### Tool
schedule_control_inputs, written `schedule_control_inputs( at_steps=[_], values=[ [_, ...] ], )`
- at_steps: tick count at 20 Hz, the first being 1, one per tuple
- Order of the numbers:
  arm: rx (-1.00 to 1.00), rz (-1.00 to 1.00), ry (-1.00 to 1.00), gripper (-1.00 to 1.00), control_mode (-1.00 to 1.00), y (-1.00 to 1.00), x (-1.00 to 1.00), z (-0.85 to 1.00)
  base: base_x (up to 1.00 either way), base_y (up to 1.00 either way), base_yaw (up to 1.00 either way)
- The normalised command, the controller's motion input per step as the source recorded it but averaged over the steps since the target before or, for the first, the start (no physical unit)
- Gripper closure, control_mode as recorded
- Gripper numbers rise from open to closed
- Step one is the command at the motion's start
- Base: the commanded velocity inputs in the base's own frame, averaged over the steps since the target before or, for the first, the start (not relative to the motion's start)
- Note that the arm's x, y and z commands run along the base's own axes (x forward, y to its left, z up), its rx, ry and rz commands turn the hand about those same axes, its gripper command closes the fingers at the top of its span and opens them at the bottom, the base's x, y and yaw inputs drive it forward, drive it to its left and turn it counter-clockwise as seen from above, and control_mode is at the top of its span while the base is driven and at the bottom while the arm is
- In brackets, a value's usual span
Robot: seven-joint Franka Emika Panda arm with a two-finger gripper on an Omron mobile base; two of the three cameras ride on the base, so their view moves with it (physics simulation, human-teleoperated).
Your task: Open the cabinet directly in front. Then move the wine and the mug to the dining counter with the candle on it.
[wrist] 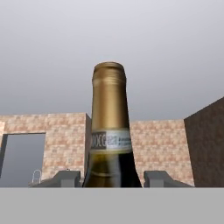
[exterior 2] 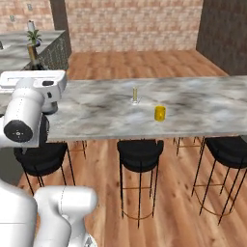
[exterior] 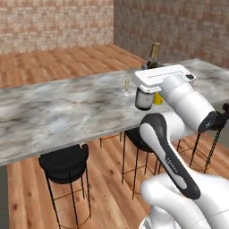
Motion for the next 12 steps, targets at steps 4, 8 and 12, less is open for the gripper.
schedule_control_inputs(
  at_steps=[4, 8, 12],
  values=[
    [0.00, 0.00, 0.00, 1.00, 1.00, 0.00, 0.00, 0.00, 0.84, -0.18, 0.13],
    [0.00, 0.00, 0.00, 1.00, 1.00, 0.00, 0.00, 0.00, 0.69, -0.50, 0.13],
    [0.00, 0.00, 0.00, 1.00, 1.00, 0.00, 0.00, 0.00, 0.15, -0.80, 0.11]
  ],
)
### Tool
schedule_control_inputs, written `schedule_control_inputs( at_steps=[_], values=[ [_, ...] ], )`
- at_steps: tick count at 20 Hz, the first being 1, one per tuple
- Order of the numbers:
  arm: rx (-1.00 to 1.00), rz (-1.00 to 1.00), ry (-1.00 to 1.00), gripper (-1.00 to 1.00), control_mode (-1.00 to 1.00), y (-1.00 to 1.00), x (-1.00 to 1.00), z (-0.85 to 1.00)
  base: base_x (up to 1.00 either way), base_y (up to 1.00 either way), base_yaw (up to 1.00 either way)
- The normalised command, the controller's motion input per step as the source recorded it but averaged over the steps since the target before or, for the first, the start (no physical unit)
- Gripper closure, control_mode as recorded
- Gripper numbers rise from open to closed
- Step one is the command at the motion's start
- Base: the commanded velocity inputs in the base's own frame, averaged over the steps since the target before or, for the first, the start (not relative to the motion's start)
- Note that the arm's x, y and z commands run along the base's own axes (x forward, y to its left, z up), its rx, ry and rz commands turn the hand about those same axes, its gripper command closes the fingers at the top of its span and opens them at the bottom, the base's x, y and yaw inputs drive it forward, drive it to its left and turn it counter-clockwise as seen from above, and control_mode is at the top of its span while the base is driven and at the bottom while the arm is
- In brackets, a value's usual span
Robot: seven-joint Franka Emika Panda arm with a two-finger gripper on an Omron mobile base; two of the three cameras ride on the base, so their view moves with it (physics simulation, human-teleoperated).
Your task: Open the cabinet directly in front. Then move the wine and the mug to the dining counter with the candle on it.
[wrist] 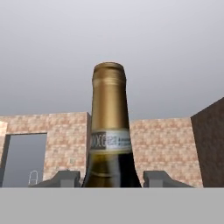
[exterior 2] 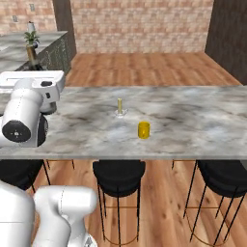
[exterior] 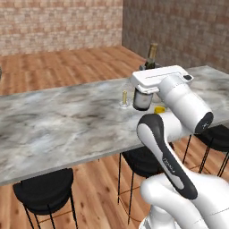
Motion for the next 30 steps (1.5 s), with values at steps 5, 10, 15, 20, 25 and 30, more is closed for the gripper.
schedule_control_inputs(
  at_steps=[5, 10, 15, 20, 25, 30],
  values=[
    [0.00, 0.00, 0.00, 1.00, -1.00, -0.03, 0.01, -0.02, 0.00, -0.10, 0.00],
    [-0.03, 0.00, 0.04, 1.00, -1.00, 0.14, 0.40, -0.12, 0.00, 0.00, 0.00],
    [-0.04, 0.00, 0.10, 1.00, -1.00, 0.52, 0.75, -0.07, 0.00, 0.00, 0.00],
    [-0.03, 0.01, 0.06, 1.00, -1.00, 0.15, 0.32, -0.02, 0.00, 0.00, 0.00],
    [0.00, 0.01, 0.00, 1.00, -1.00, -0.15, 0.00, -0.15, 0.00, 0.00, 0.00],
    [0.00, 0.00, 0.05, 1.00, -1.00, -0.33, 0.00, -0.42, 0.00, 0.00, 0.00]
  ],
)
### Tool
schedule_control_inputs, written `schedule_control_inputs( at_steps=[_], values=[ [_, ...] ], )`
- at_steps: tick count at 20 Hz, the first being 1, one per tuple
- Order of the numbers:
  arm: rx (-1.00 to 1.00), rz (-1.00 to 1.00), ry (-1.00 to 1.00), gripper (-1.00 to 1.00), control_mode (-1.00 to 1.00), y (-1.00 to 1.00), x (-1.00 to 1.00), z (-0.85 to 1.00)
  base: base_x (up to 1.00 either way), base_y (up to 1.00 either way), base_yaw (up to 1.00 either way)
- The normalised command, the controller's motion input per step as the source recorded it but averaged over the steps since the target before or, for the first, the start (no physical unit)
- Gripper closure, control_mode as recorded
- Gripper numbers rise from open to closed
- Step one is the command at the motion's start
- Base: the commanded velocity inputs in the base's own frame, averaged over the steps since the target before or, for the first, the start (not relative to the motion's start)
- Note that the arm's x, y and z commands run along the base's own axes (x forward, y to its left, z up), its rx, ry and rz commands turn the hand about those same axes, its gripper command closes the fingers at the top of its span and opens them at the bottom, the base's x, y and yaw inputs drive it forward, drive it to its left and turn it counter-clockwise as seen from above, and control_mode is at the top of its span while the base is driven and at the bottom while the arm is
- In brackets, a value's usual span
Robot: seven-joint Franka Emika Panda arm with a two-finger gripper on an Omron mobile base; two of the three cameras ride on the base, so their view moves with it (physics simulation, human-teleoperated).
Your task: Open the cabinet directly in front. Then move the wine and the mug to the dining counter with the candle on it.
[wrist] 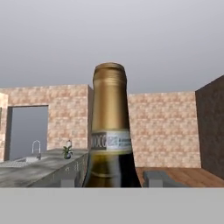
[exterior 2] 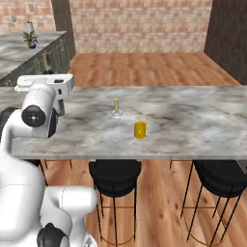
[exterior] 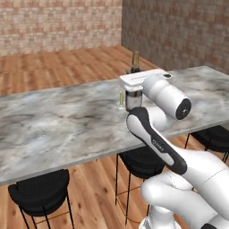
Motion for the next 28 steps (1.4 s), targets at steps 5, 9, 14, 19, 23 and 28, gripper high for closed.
schedule_control_inputs(
  at_steps=[5, 9, 14, 19, 23, 28],
  values=[
    [0.00, 0.00, 0.11, 1.00, -1.00, -0.06, 0.35, -0.18, 0.00, 0.00, 0.00],
    [0.00, 0.00, 0.17, 1.00, -1.00, 0.00, 0.77, -0.13, 0.00, 0.00, 0.00],
    [0.00, 0.00, 0.20, 1.00, -1.00, 0.00, 0.96, -0.21, 0.00, 0.00, 0.00],
    [0.00, 0.00, 0.11, 1.00, -1.00, 0.00, 0.80, -0.38, 0.00, 0.00, 0.00],
    [0.00, 0.00, 0.00, 1.00, -1.00, 0.00, 0.42, -0.13, 0.00, 0.00, 0.00],
    [0.01, 0.07, -0.07, 1.00, -1.00, -0.09, -0.13, -0.43, 0.00, 0.00, 0.00]
  ],
)
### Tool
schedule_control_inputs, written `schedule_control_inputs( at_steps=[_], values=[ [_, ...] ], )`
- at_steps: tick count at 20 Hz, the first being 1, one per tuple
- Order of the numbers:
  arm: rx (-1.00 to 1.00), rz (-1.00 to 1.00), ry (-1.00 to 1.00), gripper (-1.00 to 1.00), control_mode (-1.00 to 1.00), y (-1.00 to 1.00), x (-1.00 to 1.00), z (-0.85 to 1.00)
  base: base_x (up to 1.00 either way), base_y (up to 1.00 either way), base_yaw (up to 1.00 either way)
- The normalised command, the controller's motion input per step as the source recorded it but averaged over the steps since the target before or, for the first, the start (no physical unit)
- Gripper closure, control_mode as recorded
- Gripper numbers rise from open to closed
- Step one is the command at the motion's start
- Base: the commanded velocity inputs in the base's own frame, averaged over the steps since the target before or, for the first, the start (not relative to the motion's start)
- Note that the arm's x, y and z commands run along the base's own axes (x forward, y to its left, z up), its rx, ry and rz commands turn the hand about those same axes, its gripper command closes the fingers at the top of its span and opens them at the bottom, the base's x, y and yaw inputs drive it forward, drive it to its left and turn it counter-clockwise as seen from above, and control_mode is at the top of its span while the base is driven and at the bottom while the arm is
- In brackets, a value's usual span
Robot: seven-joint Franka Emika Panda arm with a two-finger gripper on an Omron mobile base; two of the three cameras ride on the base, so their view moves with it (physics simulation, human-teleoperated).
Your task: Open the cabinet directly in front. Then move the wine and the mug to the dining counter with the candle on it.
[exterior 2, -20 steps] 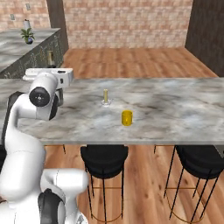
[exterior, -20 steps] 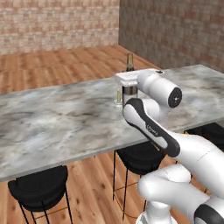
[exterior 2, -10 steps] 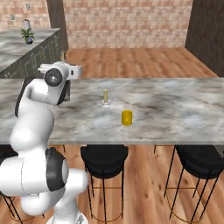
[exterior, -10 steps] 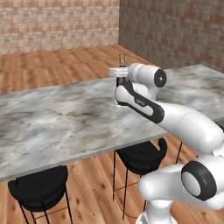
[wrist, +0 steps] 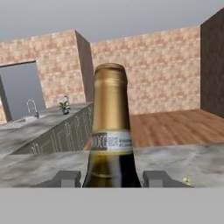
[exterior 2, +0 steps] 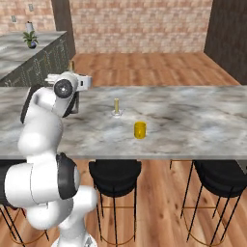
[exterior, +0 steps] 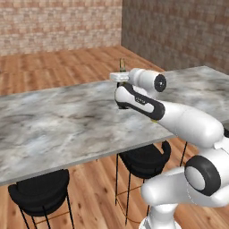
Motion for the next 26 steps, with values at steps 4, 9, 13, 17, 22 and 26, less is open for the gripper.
schedule_control_inputs(
  at_steps=[4, 9, 13, 17, 22, 26],
  values=[
    [0.07, 0.08, -0.16, 1.00, -1.00, -0.01, -0.06, -0.41, 0.00, 0.00, 0.00],
    [0.01, 0.05, -0.15, 1.00, -1.00, 0.00, 0.00, -0.23, 0.00, 0.00, 0.00],
    [0.00, 0.01, -0.07, 1.00, -1.00, 0.00, 0.10, -0.07, 0.00, 0.00, 0.00],
    [0.00, 0.01, -0.07, 1.00, -1.00, 0.00, 0.19, -0.19, 0.00, 0.00, 0.00],
    [0.00, 0.03, -0.01, 1.00, -1.00, -0.04, 0.04, -0.09, 0.00, 0.00, 0.00],
    [0.00, 0.00, -0.01, 1.00, -1.00, -0.05, 0.00, -0.01, 0.00, 0.00, 0.00]
  ],
)
